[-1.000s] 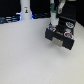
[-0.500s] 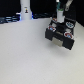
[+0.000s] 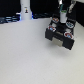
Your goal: Open the kcup holder, insert the kcup into the holder, and close the kcup holder
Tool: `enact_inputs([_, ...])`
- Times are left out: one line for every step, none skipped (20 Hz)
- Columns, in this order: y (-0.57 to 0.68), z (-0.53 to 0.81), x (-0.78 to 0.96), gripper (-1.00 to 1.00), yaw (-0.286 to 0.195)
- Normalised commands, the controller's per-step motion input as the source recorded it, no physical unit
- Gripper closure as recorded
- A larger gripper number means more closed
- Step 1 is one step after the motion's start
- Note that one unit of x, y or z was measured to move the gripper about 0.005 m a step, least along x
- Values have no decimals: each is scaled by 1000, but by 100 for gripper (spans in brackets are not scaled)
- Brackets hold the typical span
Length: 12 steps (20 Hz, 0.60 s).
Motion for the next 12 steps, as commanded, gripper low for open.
enact_inputs([296, -138, -26, 100, 113])
enact_inputs([290, -123, -67, 100, 101])
enact_inputs([192, -172, -38, 100, 90])
enact_inputs([95, -205, -15, 100, 67])
enact_inputs([32, -234, -15, 100, 50])
enact_inputs([16, -250, -24, 100, 44])
enact_inputs([7, -257, 3, 100, 29])
enact_inputs([-2, -245, 0, 100, 15])
enact_inputs([-5, -258, -15, 100, 10])
enact_inputs([-8, -261, -20, 100, 7])
enact_inputs([-106, 0, 0, 100, 0])
enact_inputs([-237, 34, 11, 100, 0])
